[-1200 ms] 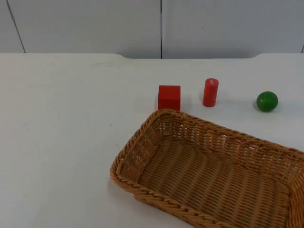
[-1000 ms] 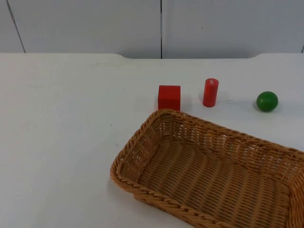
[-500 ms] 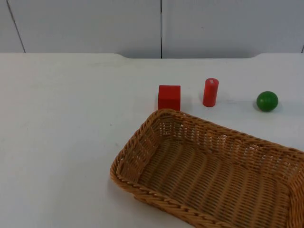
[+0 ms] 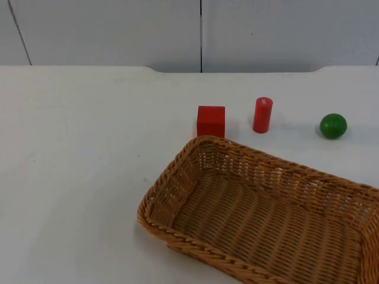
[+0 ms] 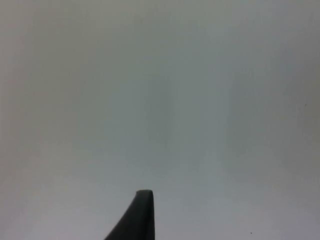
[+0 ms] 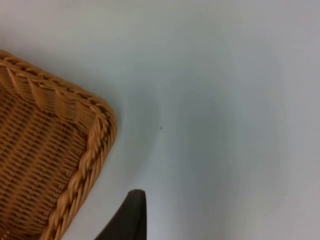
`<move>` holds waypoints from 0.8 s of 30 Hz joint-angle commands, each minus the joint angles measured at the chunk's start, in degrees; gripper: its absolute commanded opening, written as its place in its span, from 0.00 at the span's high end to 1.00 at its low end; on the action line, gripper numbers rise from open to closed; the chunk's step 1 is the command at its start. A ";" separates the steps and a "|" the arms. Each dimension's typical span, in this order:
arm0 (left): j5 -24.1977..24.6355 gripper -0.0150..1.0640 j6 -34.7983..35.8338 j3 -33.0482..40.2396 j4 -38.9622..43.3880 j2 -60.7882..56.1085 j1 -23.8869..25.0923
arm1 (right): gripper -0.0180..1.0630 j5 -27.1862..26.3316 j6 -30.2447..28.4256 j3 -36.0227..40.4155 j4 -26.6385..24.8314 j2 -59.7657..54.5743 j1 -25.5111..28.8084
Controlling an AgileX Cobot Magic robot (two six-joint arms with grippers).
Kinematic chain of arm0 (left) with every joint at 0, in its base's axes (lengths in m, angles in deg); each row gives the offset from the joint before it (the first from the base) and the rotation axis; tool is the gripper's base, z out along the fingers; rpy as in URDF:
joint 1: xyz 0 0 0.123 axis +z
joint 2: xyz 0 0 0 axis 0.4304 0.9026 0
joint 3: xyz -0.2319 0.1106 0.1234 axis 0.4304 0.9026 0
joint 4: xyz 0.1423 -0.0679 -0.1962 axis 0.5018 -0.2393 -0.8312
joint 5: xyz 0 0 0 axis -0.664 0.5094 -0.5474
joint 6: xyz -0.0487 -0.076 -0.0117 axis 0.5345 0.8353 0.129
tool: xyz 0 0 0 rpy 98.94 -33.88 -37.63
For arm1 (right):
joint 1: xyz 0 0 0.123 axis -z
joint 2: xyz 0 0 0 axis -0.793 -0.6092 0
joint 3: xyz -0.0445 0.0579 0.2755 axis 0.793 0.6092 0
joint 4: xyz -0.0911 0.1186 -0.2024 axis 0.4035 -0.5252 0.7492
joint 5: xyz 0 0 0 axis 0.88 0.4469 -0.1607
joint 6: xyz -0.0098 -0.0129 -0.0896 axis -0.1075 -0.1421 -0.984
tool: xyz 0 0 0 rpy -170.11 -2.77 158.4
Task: Pick up the basket with the left hand and place the object to the left of the red cylinder into the basket with the right hand.
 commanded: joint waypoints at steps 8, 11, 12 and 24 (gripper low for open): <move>-1.43 0.01 -1.15 -0.29 -1.03 0.36 0.12 | 0.01 -1.24 -0.91 -0.32 -0.02 -0.44 0.24; -1.43 0.01 -2.87 -0.29 -2.93 0.36 0.12 | 0.01 -1.64 -0.91 -0.32 -0.02 -0.44 0.24; -1.43 0.01 -3.80 -0.29 -3.86 0.64 0.12 | 0.01 -1.78 -0.91 -0.32 -0.02 -0.44 0.24; 0.56 0.01 -10.11 -10.33 -11.14 13.97 -3.76 | 0.01 -2.14 -0.91 -0.32 -0.12 -0.44 0.24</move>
